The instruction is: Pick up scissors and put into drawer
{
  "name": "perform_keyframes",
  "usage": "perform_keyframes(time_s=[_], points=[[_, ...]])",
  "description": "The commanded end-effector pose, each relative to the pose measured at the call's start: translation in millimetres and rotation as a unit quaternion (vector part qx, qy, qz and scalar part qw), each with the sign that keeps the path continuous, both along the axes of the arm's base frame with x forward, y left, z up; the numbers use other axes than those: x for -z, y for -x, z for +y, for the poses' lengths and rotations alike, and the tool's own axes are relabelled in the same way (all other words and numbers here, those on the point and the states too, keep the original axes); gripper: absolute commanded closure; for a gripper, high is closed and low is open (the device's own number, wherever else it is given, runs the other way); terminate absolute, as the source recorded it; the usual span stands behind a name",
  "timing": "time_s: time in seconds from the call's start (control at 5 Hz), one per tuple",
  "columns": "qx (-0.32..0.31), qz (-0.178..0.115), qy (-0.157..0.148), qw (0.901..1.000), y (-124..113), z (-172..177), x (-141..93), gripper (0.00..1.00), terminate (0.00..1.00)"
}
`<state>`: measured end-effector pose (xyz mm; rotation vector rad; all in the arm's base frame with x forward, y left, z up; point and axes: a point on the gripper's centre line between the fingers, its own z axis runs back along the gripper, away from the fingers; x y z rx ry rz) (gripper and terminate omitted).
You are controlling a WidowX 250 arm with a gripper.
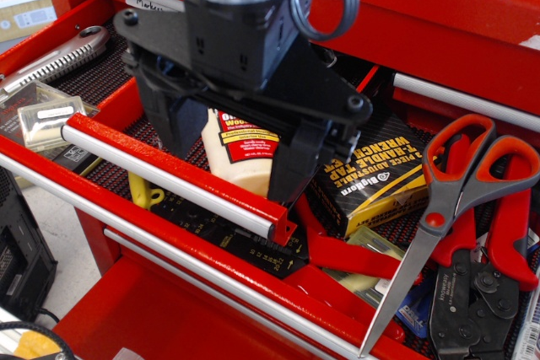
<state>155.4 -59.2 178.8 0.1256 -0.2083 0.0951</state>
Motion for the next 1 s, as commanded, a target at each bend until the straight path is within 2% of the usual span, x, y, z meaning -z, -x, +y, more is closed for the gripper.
perform_keyframes(time_s=[0.0, 0.4, 0.6, 0.8], points=[[0.000, 0.000, 0.000, 1.0000, 0.0, 0.0, 0.0, 0.00, 0.00], [0.030, -0.004, -0.041, 0.9987, -37.4, -84.3, -12.4, 0.00, 0.00], [0.044, -0.013, -0.054, 0.9975, -54.5, -105.9, 5.8, 0.00, 0.00], [0.054, -0.021, -0.032, 0.9978, -69.2, -107.2, 31.6, 0.00, 0.00]])
